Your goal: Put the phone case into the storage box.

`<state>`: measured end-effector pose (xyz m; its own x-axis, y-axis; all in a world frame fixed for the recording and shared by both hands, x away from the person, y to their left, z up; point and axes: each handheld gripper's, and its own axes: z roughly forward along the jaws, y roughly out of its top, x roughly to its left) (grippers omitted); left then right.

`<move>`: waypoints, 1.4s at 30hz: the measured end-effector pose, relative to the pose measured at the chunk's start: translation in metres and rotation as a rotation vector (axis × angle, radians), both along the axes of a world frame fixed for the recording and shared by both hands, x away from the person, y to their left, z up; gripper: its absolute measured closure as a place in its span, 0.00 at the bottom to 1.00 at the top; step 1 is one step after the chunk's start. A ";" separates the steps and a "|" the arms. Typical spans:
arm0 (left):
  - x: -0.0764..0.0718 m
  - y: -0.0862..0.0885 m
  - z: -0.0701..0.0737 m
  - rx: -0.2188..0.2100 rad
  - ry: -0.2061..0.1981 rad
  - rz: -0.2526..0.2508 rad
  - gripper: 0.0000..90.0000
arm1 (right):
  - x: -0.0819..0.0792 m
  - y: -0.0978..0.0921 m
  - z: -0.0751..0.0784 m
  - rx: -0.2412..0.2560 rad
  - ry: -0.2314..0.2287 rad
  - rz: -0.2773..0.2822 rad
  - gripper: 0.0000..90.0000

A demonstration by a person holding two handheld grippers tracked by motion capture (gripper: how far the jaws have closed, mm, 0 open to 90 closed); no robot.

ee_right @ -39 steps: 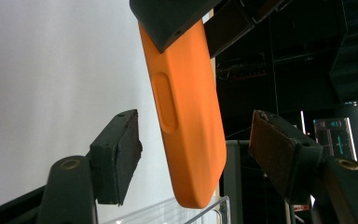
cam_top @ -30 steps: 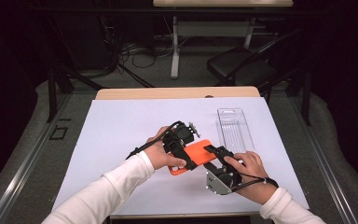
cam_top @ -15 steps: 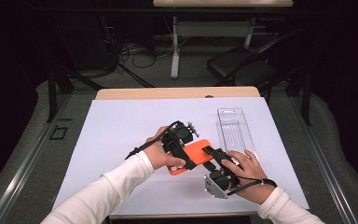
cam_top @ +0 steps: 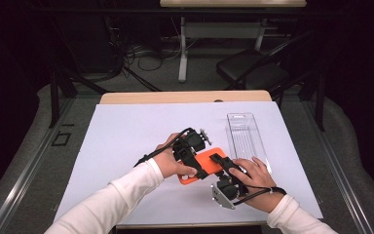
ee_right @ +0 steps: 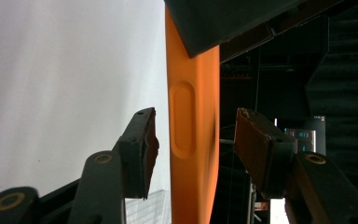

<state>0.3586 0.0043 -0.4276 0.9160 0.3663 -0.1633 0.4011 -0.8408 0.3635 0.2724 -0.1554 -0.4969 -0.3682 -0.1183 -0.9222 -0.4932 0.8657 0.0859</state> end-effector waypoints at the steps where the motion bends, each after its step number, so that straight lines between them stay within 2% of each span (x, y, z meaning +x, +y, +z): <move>1: 0.000 0.000 0.000 -0.004 0.000 0.002 0.18 | 0.000 0.000 0.000 -0.002 -0.003 0.002 0.54; 13: -0.003 -0.004 0.001 -0.005 0.007 -0.015 0.18 | 0.003 0.001 -0.004 -0.022 -0.037 0.008 0.58; 42: -0.003 -0.005 0.001 -0.006 0.018 -0.021 0.18 | 0.005 0.004 -0.006 -0.026 -0.061 0.026 0.72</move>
<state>0.3558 -0.0012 -0.4270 0.9203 0.3462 -0.1822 0.3901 -0.8467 0.3617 0.2771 -0.1519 -0.5030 -0.3084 -0.1514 -0.9391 -0.5189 0.8542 0.0327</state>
